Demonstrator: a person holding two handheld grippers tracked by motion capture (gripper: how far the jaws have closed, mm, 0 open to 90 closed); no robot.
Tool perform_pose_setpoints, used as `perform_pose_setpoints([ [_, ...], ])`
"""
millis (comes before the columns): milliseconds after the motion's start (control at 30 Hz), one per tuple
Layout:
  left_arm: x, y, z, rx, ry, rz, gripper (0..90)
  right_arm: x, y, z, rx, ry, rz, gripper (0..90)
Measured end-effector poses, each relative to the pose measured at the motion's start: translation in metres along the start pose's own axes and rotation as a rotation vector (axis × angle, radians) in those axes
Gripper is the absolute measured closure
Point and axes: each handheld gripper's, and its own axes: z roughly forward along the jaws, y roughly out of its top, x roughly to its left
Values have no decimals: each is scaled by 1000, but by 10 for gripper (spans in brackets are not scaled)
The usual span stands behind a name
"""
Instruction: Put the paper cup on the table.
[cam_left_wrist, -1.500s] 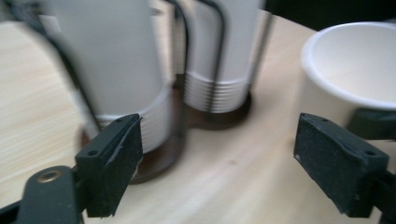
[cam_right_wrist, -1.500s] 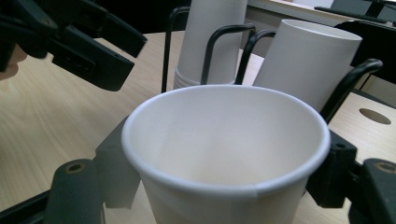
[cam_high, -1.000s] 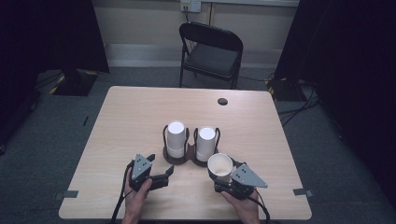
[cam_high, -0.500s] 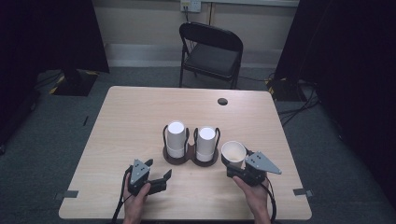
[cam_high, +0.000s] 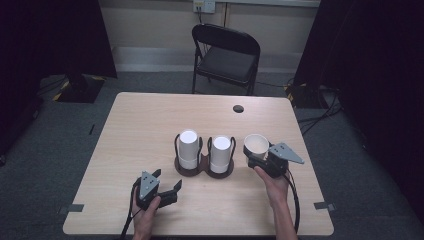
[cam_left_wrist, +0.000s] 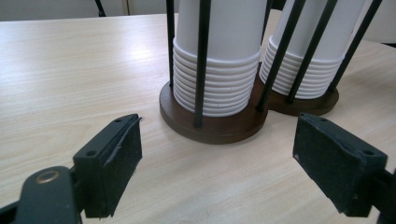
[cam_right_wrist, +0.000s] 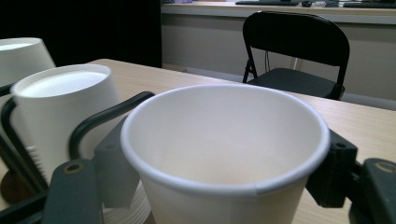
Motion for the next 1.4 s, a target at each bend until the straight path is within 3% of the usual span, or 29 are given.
perform_pose_setpoints([
  [167, 0, -2, -3, -40, 21, -19, 157, -8, 5, 14, -6, -12, 11, 251],
  [400, -3, -2, -4, -43, 44, 14, 155, -15, 10, 25, -43, -30, 22, 251],
  [533, -1, -4, -8, -94, 59, -13, 156, -19, 6, 36, -19, -38, 27, 251],
  [700, -2, -6, -11, -126, 77, -6, 155, -24, 0, 50, -7, -49, 29, 251],
  [867, -2, -9, -15, -188, 92, -7, 158, -29, -5, 61, 11, -73, 19, 250],
  [1067, -4, -9, -16, -199, 97, -2, 158, -40, -19, 70, 57, -105, 58, 250],
  [1400, -3, -10, -16, -206, 92, -6, 159, -32, -28, 70, 83, -85, 48, 245],
])
